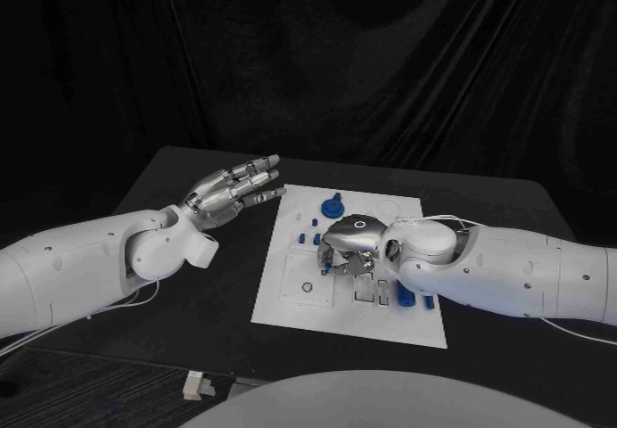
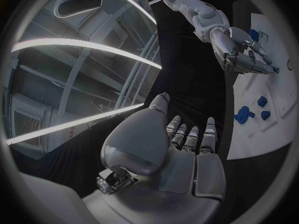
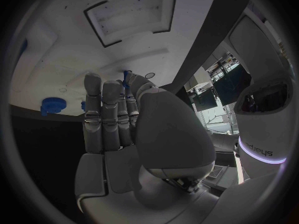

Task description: Assemble the parts on the task board

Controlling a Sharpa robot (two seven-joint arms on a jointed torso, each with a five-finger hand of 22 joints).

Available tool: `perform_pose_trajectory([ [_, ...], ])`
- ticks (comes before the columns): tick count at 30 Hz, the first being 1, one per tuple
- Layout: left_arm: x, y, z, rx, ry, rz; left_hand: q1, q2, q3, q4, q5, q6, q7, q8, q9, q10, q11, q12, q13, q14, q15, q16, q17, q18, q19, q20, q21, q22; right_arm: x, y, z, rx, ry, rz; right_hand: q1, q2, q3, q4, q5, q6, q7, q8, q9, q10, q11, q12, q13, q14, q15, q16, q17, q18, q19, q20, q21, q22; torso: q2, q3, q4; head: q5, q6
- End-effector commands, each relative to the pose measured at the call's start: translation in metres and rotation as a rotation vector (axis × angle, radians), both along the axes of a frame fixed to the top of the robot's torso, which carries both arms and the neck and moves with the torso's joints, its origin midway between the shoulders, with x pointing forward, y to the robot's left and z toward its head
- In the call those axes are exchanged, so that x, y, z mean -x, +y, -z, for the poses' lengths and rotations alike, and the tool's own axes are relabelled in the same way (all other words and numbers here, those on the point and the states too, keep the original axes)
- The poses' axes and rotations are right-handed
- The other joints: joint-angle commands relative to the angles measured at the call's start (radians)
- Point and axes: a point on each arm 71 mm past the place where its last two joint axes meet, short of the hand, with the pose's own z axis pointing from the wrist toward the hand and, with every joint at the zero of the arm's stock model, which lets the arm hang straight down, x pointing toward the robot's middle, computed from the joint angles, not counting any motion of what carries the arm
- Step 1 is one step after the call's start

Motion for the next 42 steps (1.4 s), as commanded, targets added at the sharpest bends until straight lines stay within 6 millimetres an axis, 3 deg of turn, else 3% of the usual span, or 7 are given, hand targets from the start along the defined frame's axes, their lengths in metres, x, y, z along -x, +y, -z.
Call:
perform_pose_trajectory([
  [1, 0.0006, -0.0017, -0.0003, 0.019, 0.002, 0.008, -0.007, 0.000, 0.000, -0.005, 0.005, 0.002, 0.005, 0.006, 0.001, -0.001, 0.005, 0.006, 0.001, -0.002, -0.005, -0.003, -0.001, 0.011, -0.001, -0.009, -0.004, 0.001, 0.0007, 0.0002, 0.0016, 0.008, -0.003, 0.002, 0.013, 0.002, 0.001, -0.003, 0.005, -0.006, -0.002, -0.004, -0.001, 0.007, 0.001, 0.004, 0.001, -0.001, 0.003, -0.006, -0.002, 0.008, -0.006, -0.004, -0.005, 0.046, 0.000, 0.0000, 0.0014, 0.000, 0.000],
  [34, 0.0005, -0.0035, 0.0029, 0.014, 0.014, 0.019, -0.009, 0.002, 0.003, -0.005, 0.005, 0.010, 0.005, 0.010, 0.002, -0.002, 0.004, 0.006, 0.001, -0.002, -0.004, -0.003, -0.001, 0.010, 0.000, -0.009, -0.003, 0.001, 0.0017, 0.0071, 0.0050, 0.020, 0.010, 0.002, 0.015, 0.001, 0.003, -0.008, 0.006, -0.006, -0.001, -0.008, -0.002, 0.010, 0.001, 0.003, 0.002, -0.003, 0.003, -0.009, -0.005, 0.009, -0.009, -0.004, -0.010, 0.045, 0.000, 0.0002, 0.0018, -0.003, 0.000],
  [42, 0.0009, -0.0038, 0.0031, 0.014, 0.017, 0.021, -0.010, 0.002, 0.003, -0.005, 0.005, 0.014, 0.005, 0.011, 0.003, -0.002, 0.004, 0.006, 0.001, -0.002, -0.003, -0.003, -0.001, 0.010, 0.002, -0.009, -0.003, 0.004, 0.0015, 0.0076, 0.0071, 0.041, 0.023, 0.009, 0.008, -0.006, 0.009, -0.017, 0.003, -0.025, 0.008, -0.031, -0.007, -0.011, 0.011, -0.010, 0.000, -0.025, 0.012, -0.031, -0.028, 0.013, -0.034, 0.001, -0.050, 0.037, 0.000, 0.0004, 0.0018, -0.002, 0.000],
])
